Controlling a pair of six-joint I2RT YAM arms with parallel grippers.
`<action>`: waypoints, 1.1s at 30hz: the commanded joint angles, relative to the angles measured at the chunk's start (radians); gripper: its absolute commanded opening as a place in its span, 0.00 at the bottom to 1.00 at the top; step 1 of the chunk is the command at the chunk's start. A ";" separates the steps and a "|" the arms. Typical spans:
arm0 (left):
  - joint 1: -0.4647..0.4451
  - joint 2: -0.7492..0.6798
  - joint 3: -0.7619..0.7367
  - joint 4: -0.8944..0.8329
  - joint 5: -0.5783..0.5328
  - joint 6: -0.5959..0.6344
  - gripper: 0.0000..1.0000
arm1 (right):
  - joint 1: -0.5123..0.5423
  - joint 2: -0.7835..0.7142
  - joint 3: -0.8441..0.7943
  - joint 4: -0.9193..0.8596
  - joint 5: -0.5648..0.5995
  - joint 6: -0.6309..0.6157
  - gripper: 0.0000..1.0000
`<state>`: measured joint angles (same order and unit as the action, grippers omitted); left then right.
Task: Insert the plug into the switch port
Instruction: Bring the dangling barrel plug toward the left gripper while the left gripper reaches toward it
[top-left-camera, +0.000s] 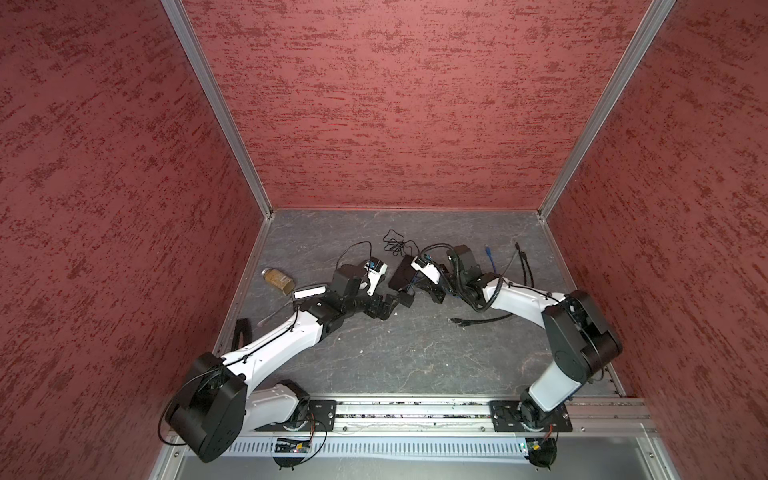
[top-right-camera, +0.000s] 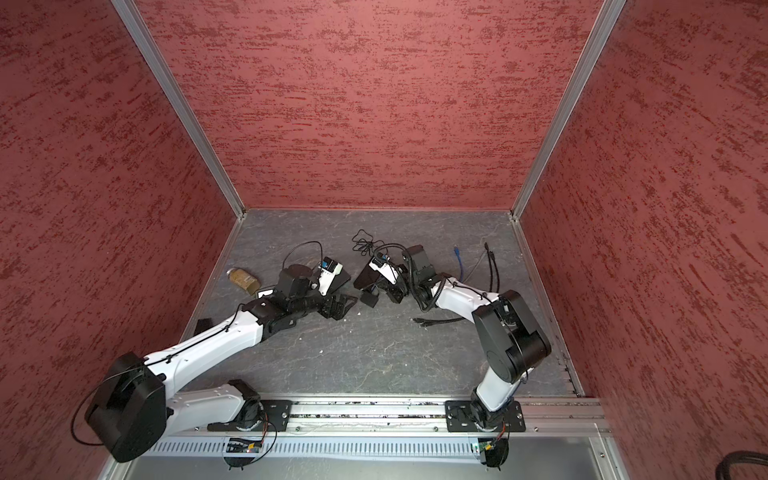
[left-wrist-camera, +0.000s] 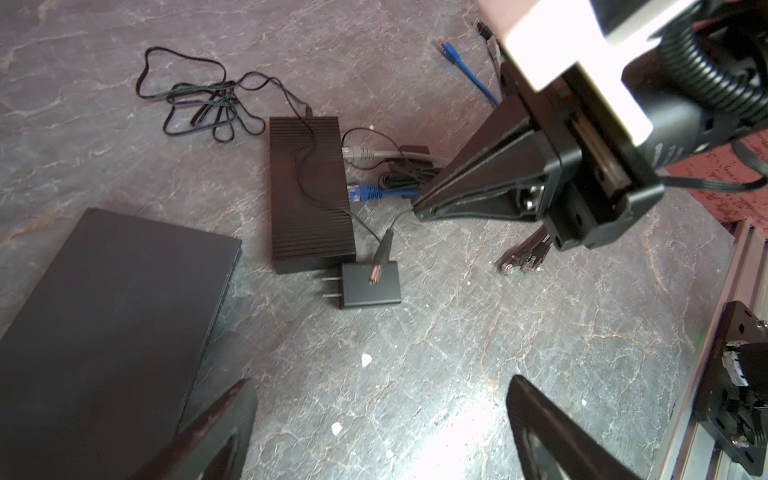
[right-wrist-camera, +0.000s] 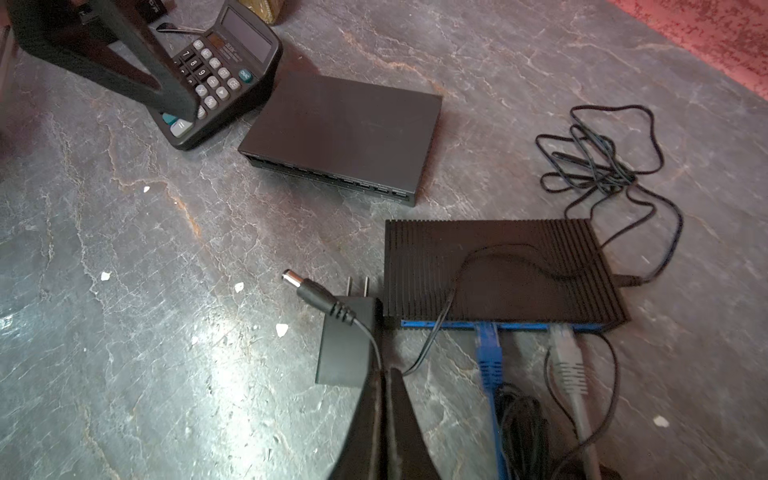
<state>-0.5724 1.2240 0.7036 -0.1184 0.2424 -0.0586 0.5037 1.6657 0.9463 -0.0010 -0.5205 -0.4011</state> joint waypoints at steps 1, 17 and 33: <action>-0.009 0.029 0.026 0.023 0.018 0.021 0.93 | 0.014 -0.035 -0.009 0.028 -0.037 -0.016 0.07; -0.010 0.206 0.137 0.013 0.040 0.110 0.77 | 0.029 -0.053 -0.005 -0.017 -0.063 -0.048 0.07; -0.027 0.295 0.197 -0.038 0.050 0.145 0.51 | 0.032 -0.047 0.009 -0.027 -0.080 -0.054 0.07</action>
<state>-0.5919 1.4986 0.8757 -0.1410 0.2878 0.0673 0.5278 1.6428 0.9459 -0.0105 -0.5617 -0.4301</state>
